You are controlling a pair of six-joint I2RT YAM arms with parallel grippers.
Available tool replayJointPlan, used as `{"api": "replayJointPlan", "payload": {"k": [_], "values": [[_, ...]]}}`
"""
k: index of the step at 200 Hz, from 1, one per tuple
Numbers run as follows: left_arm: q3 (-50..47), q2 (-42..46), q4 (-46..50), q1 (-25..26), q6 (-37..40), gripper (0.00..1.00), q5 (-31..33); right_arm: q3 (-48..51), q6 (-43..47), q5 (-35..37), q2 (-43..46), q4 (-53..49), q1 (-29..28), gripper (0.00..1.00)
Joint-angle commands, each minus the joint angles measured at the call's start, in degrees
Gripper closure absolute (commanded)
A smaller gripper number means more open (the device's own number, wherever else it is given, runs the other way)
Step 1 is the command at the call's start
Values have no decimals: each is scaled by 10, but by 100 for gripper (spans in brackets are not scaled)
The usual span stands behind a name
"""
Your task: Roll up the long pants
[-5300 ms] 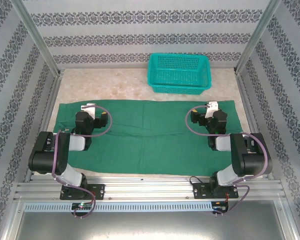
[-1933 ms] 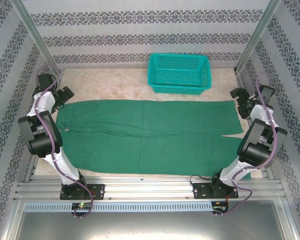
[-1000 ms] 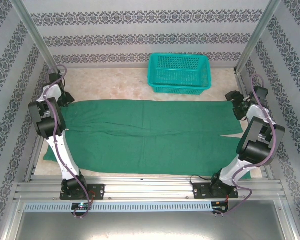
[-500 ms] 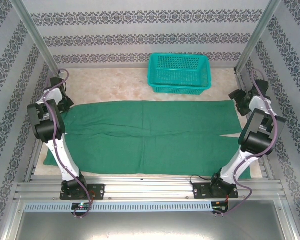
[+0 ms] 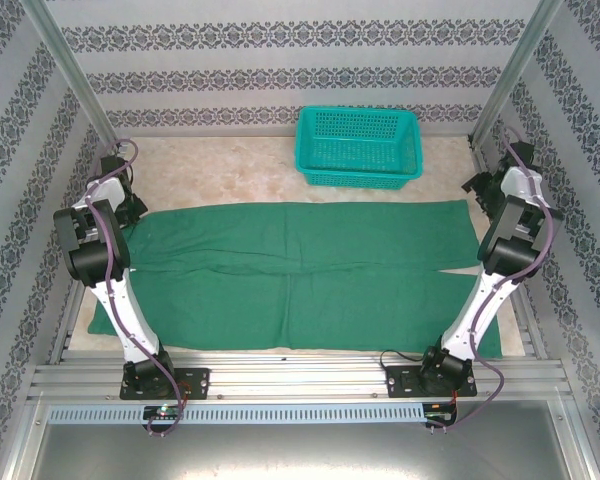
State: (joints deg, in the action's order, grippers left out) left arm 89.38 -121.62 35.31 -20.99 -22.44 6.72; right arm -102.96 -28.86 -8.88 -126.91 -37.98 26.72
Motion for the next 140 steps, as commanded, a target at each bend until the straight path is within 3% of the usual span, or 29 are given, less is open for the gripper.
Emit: {"api": "replayJointPlan", "payload": {"k": [1, 66, 140], "values": [[8, -16, 17, 3, 11, 100, -11, -53, 16, 13, -23, -47, -21, 26], [16, -18, 26, 3, 16, 100, -12, -74, 26, 38, -58, -74, -68, 28], [8, -19, 17, 3, 16, 100, -20, 40, 32, 41, -2, -13, -29, 27]]}}
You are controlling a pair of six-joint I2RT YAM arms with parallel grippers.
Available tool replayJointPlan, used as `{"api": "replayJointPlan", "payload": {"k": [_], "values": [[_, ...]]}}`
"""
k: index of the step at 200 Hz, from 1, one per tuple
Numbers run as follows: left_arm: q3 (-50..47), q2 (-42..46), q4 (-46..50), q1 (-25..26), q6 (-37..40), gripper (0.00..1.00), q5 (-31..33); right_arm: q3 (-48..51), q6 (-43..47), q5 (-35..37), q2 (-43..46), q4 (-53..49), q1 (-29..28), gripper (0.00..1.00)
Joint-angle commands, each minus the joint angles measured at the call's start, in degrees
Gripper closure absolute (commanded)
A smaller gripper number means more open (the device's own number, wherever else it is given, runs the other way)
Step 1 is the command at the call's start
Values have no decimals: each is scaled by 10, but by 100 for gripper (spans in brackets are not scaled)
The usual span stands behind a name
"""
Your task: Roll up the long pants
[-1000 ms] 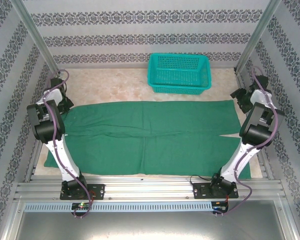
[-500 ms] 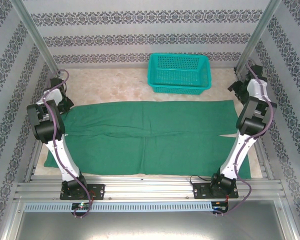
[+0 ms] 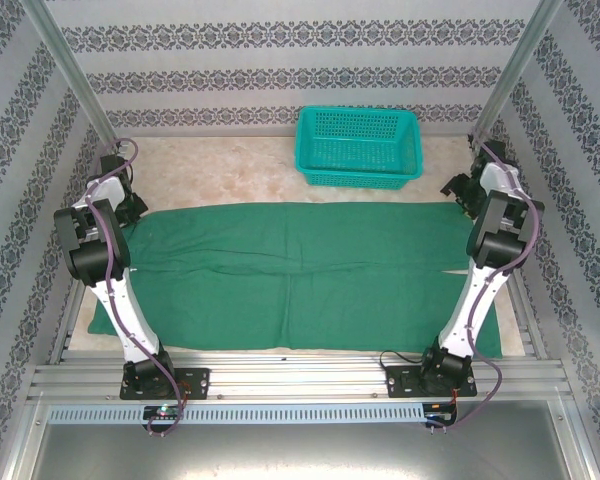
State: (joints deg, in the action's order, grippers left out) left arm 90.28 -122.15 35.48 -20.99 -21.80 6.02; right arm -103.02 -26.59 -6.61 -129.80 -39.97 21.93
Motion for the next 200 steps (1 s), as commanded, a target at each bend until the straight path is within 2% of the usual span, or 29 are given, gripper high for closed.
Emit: {"api": "replayJointPlan", "payload": {"k": [1, 57, 73, 98, 107, 147, 200], "values": [[-1, -14, 14, 3, 10, 100, -13, 40, 9, 17, 27, 7, 20, 27], [5, -27, 14, 3, 10, 100, -17, -38, 20, 10, -34, -49, 23, 27], [8, -30, 16, 3, 11, 100, -17, -61, 19, -10, -57, -60, 26, 57], [12, -32, 18, 3, 13, 100, -21, -101, 17, -24, -86, -89, 28, 84], [12, -33, 17, 3, 13, 100, -21, -102, 17, -24, -85, -89, 29, 100], [-10, -9, -8, 3, 2, 100, -32, -30, 6, -28, -33, -39, 29, 100], [-9, 49, -17, 5, -34, 100, -53, 100, -2, -35, 104, 44, 25, 100]]}}
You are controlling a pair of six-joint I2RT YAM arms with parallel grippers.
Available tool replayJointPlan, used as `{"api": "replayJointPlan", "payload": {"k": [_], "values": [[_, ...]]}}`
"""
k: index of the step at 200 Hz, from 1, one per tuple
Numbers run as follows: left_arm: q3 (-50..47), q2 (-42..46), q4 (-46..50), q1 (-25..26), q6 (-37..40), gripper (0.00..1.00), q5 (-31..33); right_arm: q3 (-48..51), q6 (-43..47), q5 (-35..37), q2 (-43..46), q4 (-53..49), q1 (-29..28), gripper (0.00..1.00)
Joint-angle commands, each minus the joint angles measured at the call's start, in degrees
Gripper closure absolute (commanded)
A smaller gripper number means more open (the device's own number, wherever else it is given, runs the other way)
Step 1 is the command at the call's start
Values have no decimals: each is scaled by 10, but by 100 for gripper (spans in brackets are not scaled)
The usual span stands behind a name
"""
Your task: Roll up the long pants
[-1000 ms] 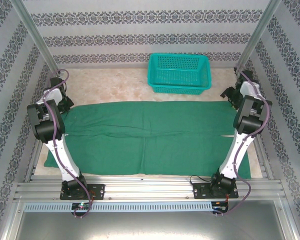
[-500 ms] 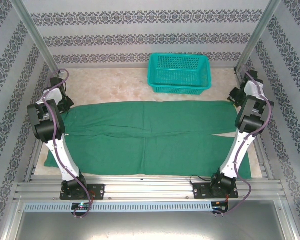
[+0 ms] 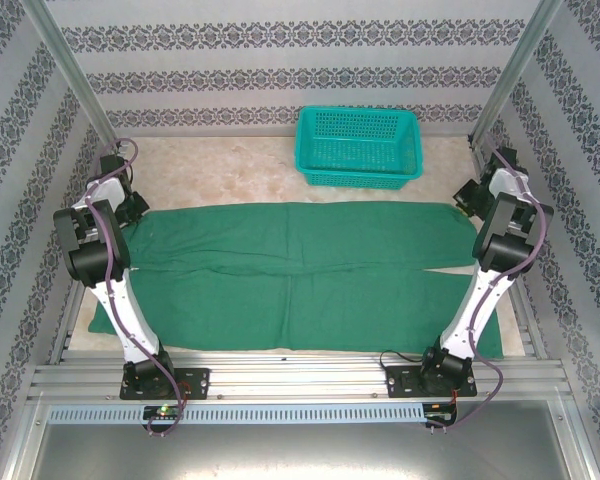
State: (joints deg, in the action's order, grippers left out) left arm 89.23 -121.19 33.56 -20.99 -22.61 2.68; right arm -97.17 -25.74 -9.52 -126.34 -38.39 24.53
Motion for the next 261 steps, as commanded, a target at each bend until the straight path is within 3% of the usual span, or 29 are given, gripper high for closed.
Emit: {"api": "replayJointPlan", "payload": {"k": [1, 46, 91, 208, 261], "values": [[2, 41, 3, 5, -26, 100, -19, 43, -10, -7, 71, 29, -2, 100], [31, 83, 18, 10, -48, 100, -18, 68, -10, 17, 147, 44, -5, 100], [76, 124, 56, 12, -47, 100, 22, 68, -16, 40, 208, 48, -9, 100], [213, 115, 127, 5, -52, 100, 41, -56, -10, 61, 225, -14, 6, 100], [191, 151, 127, -4, -54, 100, 44, 49, -18, 69, 313, 25, 12, 100]]}}
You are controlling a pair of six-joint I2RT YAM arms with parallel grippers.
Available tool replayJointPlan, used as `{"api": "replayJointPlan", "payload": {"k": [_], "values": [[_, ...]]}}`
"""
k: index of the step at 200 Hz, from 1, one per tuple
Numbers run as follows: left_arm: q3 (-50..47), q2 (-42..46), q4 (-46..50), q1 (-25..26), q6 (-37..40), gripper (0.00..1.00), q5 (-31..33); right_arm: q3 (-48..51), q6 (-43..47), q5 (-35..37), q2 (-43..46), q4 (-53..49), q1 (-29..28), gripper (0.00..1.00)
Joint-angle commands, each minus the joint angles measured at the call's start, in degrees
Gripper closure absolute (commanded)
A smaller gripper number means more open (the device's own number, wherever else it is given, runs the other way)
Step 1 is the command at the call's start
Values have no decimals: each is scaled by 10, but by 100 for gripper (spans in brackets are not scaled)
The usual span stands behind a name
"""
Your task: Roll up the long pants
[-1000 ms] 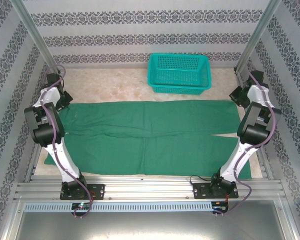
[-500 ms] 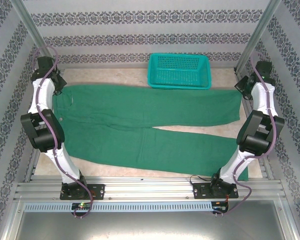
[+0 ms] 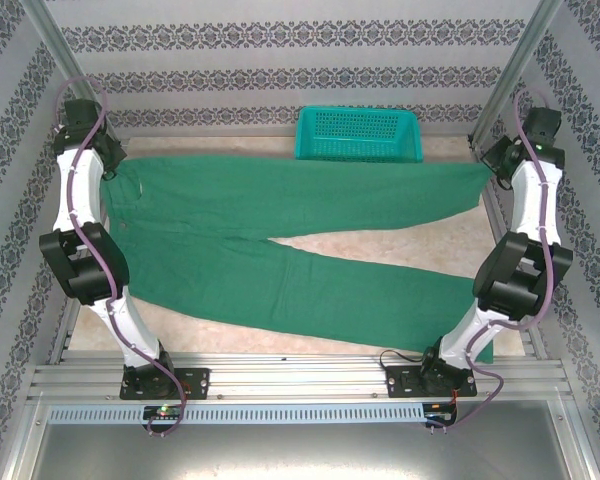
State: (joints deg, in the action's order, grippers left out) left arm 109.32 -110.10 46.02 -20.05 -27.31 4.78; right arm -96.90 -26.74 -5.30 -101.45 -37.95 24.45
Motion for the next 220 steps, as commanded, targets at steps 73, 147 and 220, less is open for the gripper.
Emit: {"api": "replayJointPlan", "payload": {"k": [73, 147, 220], "values": [[-187, 173, -70, -48, -27, 100, 23, 250, -23, 19, 256, 61, 51, 100], [-358, 287, -113, -97, -84, 100, 24, 424, -46, 48, 442, 65, 82, 100], [-506, 366, -152, -140, -158, 100, 27, 621, -148, 145, 635, 74, 131, 100]]}}
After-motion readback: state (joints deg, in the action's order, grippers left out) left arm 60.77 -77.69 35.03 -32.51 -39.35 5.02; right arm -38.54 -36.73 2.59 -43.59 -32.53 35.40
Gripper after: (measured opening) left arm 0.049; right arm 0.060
